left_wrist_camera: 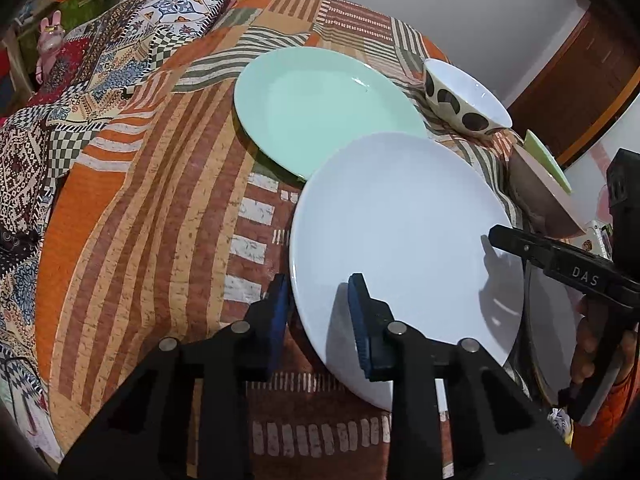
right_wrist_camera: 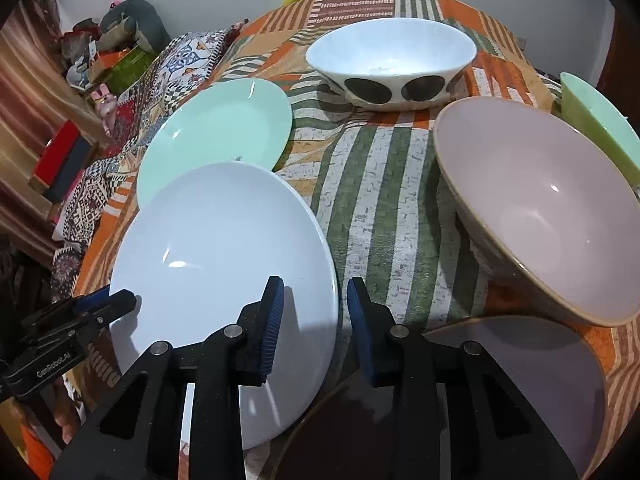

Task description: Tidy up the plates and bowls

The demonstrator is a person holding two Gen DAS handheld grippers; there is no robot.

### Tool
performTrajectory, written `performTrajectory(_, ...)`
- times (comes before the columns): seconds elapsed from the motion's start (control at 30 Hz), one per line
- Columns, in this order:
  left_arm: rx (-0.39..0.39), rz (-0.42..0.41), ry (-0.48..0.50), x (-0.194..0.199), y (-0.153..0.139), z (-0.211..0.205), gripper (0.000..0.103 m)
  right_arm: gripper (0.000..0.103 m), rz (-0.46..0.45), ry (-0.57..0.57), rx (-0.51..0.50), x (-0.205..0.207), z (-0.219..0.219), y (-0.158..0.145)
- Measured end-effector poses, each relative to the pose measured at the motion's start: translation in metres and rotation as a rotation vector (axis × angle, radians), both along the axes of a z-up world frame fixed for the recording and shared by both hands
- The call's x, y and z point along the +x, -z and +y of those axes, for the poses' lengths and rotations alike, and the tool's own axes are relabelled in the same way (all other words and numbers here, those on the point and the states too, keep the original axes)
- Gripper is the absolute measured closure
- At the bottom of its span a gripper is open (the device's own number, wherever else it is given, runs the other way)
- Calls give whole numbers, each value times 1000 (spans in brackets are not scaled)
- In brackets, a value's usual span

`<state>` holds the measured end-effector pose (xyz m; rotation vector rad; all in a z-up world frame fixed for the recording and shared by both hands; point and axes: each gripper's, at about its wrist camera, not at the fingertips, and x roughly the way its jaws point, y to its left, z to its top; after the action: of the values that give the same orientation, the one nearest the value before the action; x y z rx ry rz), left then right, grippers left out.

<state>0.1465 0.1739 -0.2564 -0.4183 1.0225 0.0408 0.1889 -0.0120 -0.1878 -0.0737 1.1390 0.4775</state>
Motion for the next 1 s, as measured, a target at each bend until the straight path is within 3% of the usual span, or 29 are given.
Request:
performTrajectory(0.2, -2, -1, 0, 0, -1, 0, 76, 76, 11, -20, -5, 0, 2, 2)
performTrajectory(0.43, 30, -7, -37, -7, -5, 4, 76, 76, 92, -30, 76, 2, -3, 5)
performTrajectory(0.7, 81, -18, -55, -16, -12, 5, 76, 77, 75, -38, 57, -8, 11, 5)
performTrajectory(1.0, 70, -61, -72, -26, -33, 7, 76, 77, -2, -48, 56, -18, 14, -13)
